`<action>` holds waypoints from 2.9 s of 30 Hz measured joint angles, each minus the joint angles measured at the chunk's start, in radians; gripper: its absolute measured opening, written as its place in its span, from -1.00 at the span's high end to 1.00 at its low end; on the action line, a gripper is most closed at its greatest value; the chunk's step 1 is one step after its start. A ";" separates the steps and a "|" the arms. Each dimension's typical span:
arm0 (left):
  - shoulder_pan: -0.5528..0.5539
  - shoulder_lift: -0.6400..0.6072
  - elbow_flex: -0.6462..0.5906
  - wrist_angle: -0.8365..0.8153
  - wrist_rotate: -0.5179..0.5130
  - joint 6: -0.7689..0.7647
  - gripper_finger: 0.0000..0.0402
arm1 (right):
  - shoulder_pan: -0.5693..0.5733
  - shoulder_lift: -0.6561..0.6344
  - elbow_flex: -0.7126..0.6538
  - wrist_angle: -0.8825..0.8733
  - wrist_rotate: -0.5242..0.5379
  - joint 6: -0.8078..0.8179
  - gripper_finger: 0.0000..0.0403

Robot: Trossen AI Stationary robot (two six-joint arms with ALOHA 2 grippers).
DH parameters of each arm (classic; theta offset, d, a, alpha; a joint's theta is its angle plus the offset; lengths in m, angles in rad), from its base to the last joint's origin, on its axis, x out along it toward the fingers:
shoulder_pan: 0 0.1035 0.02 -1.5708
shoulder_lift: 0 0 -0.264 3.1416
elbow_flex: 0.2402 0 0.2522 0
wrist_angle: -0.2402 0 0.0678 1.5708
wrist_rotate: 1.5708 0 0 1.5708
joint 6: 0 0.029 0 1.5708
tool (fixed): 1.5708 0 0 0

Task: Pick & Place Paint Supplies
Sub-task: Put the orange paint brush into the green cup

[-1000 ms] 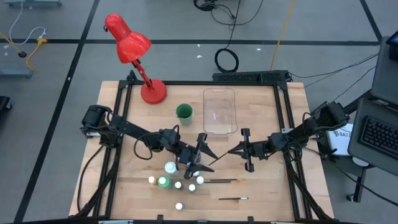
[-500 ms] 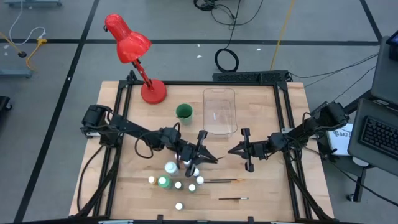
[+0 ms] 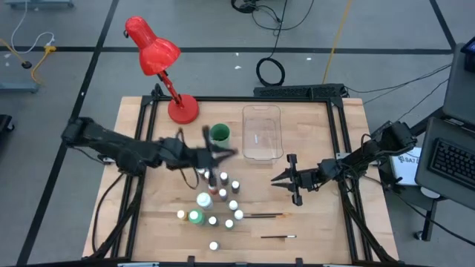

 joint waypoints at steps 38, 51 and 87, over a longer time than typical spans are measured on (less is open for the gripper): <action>0.495 0.095 -0.471 0.326 0.199 -0.379 1.00 | 0.000 0.000 0.000 -0.006 -0.003 -0.001 0.68; 0.499 0.127 -0.471 0.370 0.249 -0.382 0.81 | 0.000 0.000 0.000 -0.008 -0.003 -0.001 0.68; 0.283 -0.951 -0.572 -0.538 0.065 -0.416 0.99 | 0.000 0.000 0.000 -0.013 -0.003 0.010 0.68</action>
